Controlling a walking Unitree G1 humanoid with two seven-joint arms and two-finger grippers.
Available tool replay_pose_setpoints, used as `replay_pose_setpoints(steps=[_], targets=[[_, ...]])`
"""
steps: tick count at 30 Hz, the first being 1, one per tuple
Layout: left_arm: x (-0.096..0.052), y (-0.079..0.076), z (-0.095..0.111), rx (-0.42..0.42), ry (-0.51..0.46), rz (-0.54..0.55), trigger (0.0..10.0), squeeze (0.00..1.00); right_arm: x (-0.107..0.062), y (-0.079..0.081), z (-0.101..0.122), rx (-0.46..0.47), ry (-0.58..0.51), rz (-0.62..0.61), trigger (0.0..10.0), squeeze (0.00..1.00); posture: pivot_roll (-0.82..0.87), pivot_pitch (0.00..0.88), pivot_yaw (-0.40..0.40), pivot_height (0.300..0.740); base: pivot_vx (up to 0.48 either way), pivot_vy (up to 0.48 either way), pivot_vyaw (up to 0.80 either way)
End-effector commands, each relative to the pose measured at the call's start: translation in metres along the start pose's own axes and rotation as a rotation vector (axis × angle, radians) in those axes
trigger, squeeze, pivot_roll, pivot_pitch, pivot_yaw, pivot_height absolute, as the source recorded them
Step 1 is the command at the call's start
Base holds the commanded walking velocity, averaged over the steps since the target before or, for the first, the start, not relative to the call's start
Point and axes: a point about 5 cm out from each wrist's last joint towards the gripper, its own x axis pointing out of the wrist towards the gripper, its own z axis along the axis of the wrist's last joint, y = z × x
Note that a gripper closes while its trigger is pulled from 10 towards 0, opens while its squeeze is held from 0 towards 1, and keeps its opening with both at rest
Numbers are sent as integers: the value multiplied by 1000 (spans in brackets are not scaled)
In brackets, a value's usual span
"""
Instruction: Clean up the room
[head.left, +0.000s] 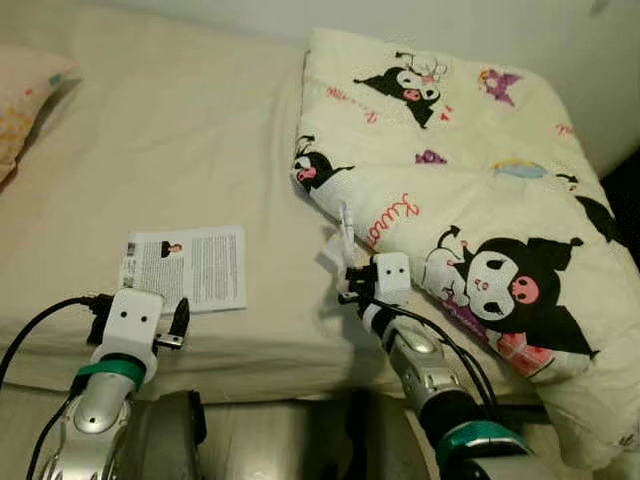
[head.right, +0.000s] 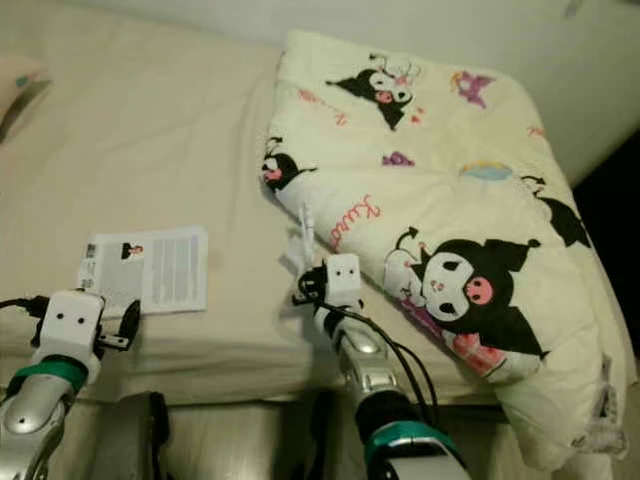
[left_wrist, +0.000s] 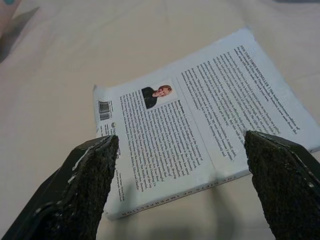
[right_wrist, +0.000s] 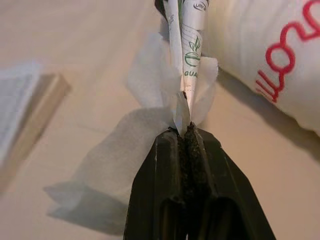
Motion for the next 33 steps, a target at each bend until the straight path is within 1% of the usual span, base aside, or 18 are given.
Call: replay_pose_setpoints(steps=[1, 3, 4, 5, 6, 7, 8, 9, 11, 12, 13, 15, 19, 26, 29, 30, 33], targets=[[-2, -9, -5, 1, 17, -37, 10000, 0, -10, 4, -3, 54, 10, 55, 0, 0, 142, 26, -80, 535, 0, 0, 0], [-2, -9, -5, 1, 17, -37, 10000, 0, -10, 4, -3, 54, 10, 55, 0, 0, 142, 26, -80, 535, 0, 0, 0], [-7, -12, -8, 0, 30, -42, 10000, 0, -20, 13, -4, 72, -15, 100, 0, 0, 126, 6, -65, 535, 0, 0, 0], [-12, -13, -10, -6, 46, -42, 10000, 0, -26, 19, -4, 99, -39, 117, 0, 0, 112, 0, -54, 535, 0, 0, 0], [-12, -13, -10, -6, 46, -42, 10000, 0, -26, 19, -4, 99, -39, 117, 0, 0, 112, 0, -54, 535, 0, 0, 0], [-16, -13, -11, -7, 54, -44, 10000, 0, -31, 20, -4, 106, -56, 90, 2902, 0, 112, 0, -54, 535, 0, 0, 0], [-17, -15, -11, 9, 51, -54, 10000, 0, -33, 19, -5, 124, -69, 40, 10000, 0, 120, 0, -52, 535, 0, 0, 0], [-17, -15, -11, 9, 51, -54, 10000, 0, -33, 19, -5, 124, -69, 40, 10000, 0, 120, 0, -52, 535, 0, 0, 0], [-12, -18, -8, 30, 31, -66, 10000, 0, -34, 12, -8, 108, -92, -40, 10000, 0, 131, 0, -50, 535, 0, 0, 0], [-12, -18, -8, 30, 31, -66, 10000, 0, -34, 12, -8, 108, -92, -40, 10000, 0, 131, 0, -50, 535, 0, 0, 0], [-8, -18, -6, 34, 19, -66, 10000, 0, -35, 9, -10, 113, -95, -80, 10000, 0, 131, 0, -50, 535, 0, 0, 0], [0, -18, -2, 32, -2, -61, 10000, 0, -36, 7, -10, 118, -97, -121, 10000, 0, 140, 0, -49, 545, 0, 0, 0], [6, -19, 3, 37, -20, -55, 10000, 0, -37, 9, -7, 102, -84, -120, 10000, 0, 144, 0, -53, 560, 0, 0, 0], [7, -21, 6, 6, -24, -16, 10000, 0, -34, 9, 0, 92, -89, -123, 10000, 0, 143, 0, -74, 595, 0, 0, 0], [8, -24, 7, 6, -29, -18, 10000, 0, -35, 7, 0, 92, -93, -124, 10000, 0, 151, 0, -85, 605, 0, 0, 0], [10, -26, 9, 19, -38, -22, 10000, 0, -34, 5, 1, 92, -93, -127, 10000, 0, 160, 0, -101, 610, 0, 0, 0], [14, -28, 14, 28, -55, -23, 10000, 0, -34, 1, 1, 90, -88, -133, 10000, 0, 162, 0, -106, 625, 0, 0, 0]])
